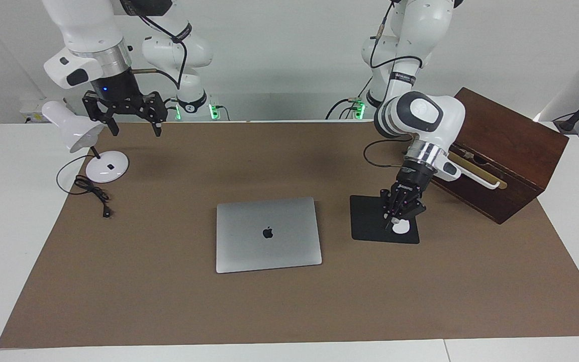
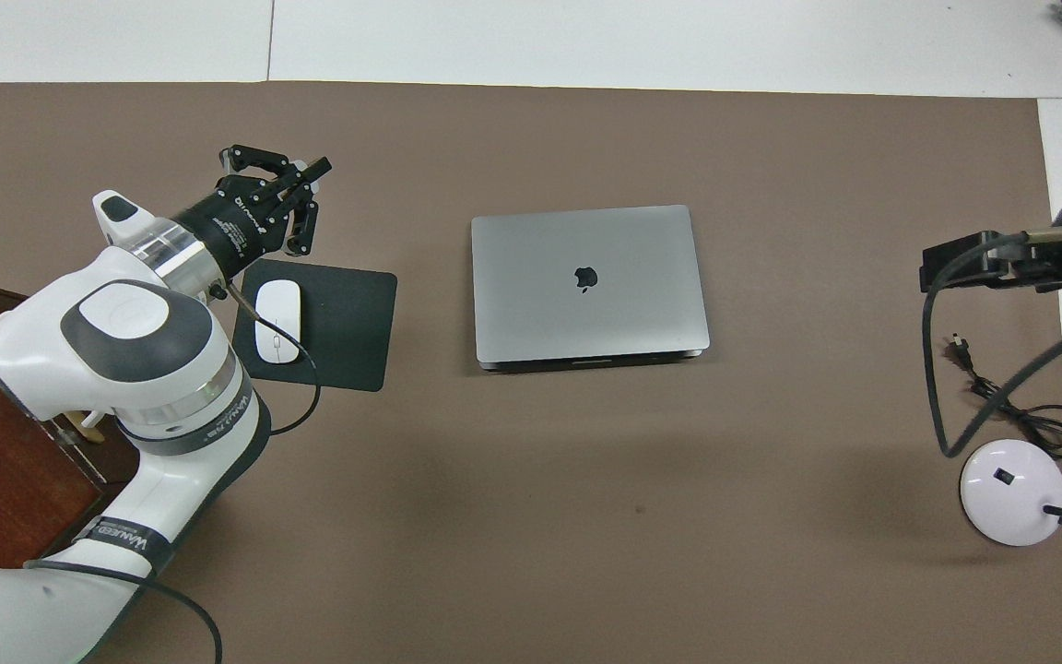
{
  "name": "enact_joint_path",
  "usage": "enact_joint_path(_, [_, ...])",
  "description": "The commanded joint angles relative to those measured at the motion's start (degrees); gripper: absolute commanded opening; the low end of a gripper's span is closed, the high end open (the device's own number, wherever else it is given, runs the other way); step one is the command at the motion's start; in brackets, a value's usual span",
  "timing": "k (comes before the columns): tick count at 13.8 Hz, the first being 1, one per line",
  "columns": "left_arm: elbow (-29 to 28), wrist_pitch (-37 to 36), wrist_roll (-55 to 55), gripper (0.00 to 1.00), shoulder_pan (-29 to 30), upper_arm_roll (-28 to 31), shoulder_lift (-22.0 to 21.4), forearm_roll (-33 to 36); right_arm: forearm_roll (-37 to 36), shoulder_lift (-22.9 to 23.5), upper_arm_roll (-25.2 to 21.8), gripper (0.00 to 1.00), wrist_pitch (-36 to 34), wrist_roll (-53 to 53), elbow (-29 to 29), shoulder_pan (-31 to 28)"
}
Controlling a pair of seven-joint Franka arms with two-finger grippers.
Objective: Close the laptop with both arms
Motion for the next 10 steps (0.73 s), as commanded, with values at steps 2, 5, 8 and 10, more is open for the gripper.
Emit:
enact_joint_path(2, [3.1, 0.4, 0.1, 0.00, 4.0, -0.5, 2.5, 12.5, 2.0, -3.2, 0.6, 1.00, -1.6, -1.9, -2.0, -2.7])
enact_joint_path(5, [4.3, -3.3, 0.0, 0.00, 8.1, -0.5, 2.7, 23.1, 2.0, -4.1, 0.7, 1.00, -2.6, -2.0, -2.1, -3.2])
enact_joint_path(8, [6.5, -10.0, 0.0, 0.00, 12.1, -0.3, 3.5, 43.9, 2.8, -4.5, 0.8, 1.00, -4.4, -2.4, -2.2, -4.6])
enact_joint_path(10, [10.4, -21.3, 0.2, 0.00, 14.5, 0.6, 3.8, 62.7, 2.9, -5.7, 0.8, 1.00, -4.3, -3.9, -4.5, -5.1])
